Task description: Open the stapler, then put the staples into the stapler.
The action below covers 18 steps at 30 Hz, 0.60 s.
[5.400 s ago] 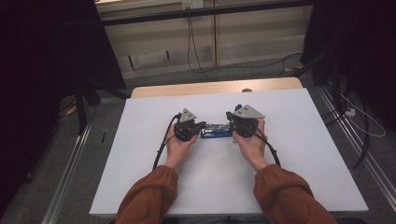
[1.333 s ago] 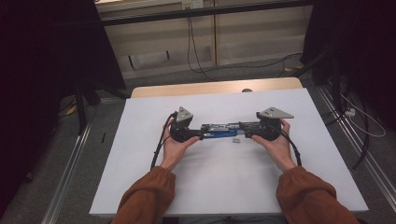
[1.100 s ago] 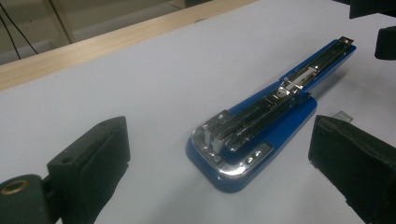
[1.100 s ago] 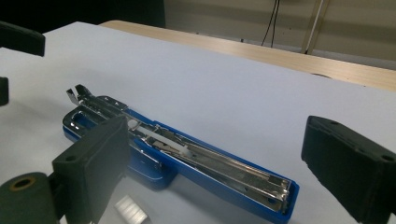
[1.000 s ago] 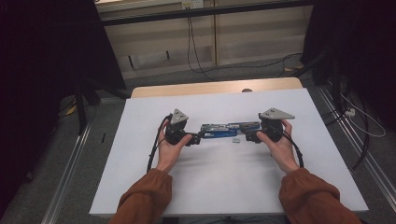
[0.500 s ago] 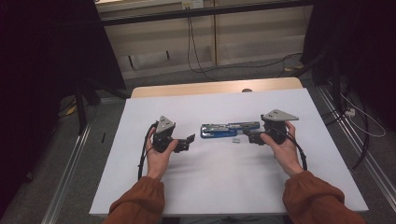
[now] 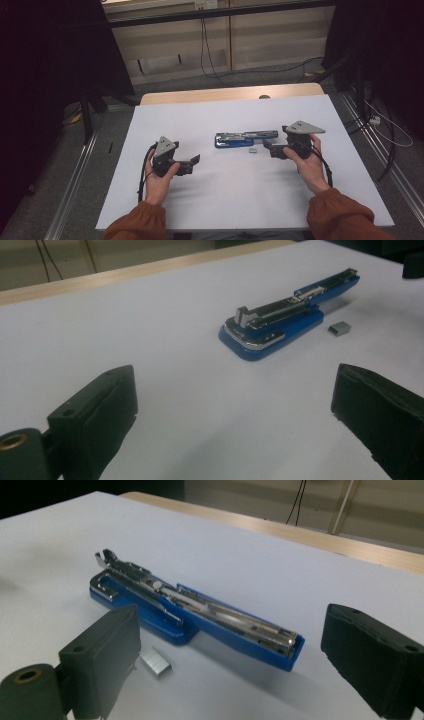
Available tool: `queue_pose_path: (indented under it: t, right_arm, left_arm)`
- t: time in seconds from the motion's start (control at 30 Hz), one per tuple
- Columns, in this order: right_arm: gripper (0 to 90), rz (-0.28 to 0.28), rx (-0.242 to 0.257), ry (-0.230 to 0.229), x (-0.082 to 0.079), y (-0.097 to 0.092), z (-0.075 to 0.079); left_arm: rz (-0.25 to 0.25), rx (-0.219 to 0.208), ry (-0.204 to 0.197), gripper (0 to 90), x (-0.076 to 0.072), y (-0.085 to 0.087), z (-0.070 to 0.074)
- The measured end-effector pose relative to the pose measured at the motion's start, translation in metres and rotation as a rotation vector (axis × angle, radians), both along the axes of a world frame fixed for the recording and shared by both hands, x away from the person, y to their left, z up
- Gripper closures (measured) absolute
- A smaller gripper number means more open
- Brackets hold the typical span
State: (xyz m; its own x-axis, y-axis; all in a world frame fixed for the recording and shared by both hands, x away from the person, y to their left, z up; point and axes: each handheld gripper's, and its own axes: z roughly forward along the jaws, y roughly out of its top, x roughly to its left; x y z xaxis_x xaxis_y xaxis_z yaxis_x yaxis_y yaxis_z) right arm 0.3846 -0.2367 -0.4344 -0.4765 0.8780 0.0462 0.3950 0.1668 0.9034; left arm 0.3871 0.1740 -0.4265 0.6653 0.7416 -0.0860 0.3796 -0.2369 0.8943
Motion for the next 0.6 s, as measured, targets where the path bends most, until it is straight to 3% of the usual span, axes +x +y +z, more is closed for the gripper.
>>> queue_pose_path:
  t: [0.13, 0.43, 0.6]
  right_arm:
    - [5.6, 0.015, 0.019, 0.028, -0.001, 0.001, -0.002]
    - [5.8, 0.038, 0.024, 0.024, -0.001, 0.004, -0.001]
    - [5.4, 0.073, 0.008, 0.078, 0.0, 0.006, 0.001]
  left_arm:
    - [0.019, -0.009, -0.024, 4.2, -0.01, 0.01, 0.004]
    - [0.042, 0.004, -0.054, 4.2, -0.03, 0.023, 0.007]
    - [0.029, 0.013, -0.063, 4.2, -0.043, 0.025, 0.007]
